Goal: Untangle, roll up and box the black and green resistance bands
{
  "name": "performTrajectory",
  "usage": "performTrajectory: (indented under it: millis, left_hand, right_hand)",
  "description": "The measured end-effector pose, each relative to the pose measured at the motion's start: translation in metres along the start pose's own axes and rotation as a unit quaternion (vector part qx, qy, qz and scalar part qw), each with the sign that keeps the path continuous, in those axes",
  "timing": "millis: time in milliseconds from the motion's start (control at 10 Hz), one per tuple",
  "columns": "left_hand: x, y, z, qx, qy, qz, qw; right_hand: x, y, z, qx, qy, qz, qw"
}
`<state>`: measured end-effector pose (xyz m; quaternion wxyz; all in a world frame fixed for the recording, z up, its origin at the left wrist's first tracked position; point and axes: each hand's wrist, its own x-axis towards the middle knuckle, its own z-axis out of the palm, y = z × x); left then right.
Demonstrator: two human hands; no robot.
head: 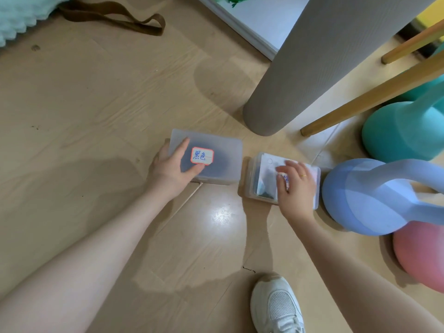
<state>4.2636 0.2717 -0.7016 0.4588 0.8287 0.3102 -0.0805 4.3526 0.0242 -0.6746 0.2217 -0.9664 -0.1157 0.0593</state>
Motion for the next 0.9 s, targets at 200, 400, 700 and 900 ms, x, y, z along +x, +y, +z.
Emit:
performTrajectory:
  millis: [200, 400, 700, 900]
  left_hand:
    - [-0.004, 0.011, 0.010, 0.047, -0.008, 0.030, 0.998]
    - [0.010, 0.012, 0.017, 0.026, 0.004, 0.057, 0.998]
    - [0.033, 0.021, 0.010, 0.067, -0.027, 0.042, 0.996]
    - [0.010, 0.043, -0.003, 0.156, 0.024, 0.099, 0.983]
  right_hand:
    - [-0.019, 0.052, -0.003, -0.030, -0.132, 0.121, 0.983]
    - [-0.008, 0.048, 0.012, -0.065, -0.110, 0.106, 0.986]
    - [0.023, 0.037, 0.010, -0.024, -0.135, 0.102, 0.985]
    - [0.034, 0.016, -0.012, -0.143, -0.141, 0.044, 0.979]
